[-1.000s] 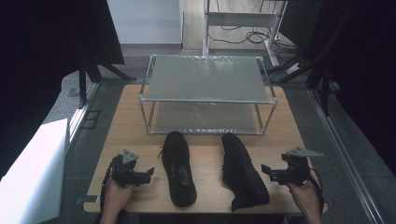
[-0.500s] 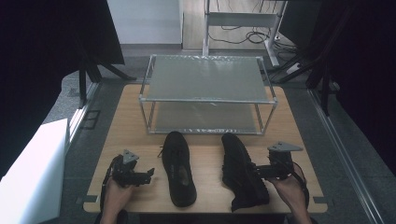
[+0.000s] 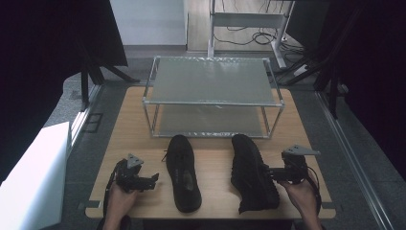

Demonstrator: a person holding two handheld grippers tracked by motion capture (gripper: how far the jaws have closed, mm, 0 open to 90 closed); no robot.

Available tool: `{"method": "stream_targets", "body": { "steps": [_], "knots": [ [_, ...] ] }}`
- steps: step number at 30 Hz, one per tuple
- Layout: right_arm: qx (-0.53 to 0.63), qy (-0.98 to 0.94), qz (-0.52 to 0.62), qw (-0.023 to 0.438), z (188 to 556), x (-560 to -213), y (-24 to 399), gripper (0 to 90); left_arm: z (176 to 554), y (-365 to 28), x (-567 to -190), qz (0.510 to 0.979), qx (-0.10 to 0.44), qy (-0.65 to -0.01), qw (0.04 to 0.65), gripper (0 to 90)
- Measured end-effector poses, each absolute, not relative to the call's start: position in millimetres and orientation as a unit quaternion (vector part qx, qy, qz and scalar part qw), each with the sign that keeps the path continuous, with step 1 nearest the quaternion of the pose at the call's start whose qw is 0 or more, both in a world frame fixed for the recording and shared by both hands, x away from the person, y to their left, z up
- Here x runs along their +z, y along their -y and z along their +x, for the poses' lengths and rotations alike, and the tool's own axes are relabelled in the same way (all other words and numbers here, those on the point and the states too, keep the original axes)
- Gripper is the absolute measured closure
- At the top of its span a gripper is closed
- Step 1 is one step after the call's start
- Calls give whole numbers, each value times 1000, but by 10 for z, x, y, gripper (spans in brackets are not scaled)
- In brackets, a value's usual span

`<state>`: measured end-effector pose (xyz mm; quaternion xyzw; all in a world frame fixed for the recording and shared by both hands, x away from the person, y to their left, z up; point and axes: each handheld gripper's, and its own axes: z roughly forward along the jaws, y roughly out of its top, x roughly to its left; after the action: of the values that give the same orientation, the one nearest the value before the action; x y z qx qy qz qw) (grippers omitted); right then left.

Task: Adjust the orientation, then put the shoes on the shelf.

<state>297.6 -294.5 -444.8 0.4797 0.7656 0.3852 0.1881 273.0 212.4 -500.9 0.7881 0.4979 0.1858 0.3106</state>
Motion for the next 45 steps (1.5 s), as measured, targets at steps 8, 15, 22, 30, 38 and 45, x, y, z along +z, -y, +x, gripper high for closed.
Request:
{"method": "stream_targets", "body": {
  "steps": [8,15,22,30,38,45],
  "knots": [
    [392,-739,507,207,2961,-4456,3243,139,2744,-2089,-5032,794,182,-495,303,0],
    [353,-724,547,226,3011,-4617,3544,235,2755,-2065,-5045,795,176,-495,305,0],
    [334,-728,567,195,3046,-4807,3709,152,2760,-2040,-5048,797,169,-496,301,0],
    [362,-714,570,184,2996,-4718,3784,95,2727,-2010,-4967,790,175,-499,309,0],
    [395,-715,553,164,2914,-4569,3777,68,2695,-1939,-4850,777,178,-504,332,0],
    [405,-726,535,154,2904,-4532,3700,66,2677,-1839,-4728,762,182,-512,351,0]
  ]
}}
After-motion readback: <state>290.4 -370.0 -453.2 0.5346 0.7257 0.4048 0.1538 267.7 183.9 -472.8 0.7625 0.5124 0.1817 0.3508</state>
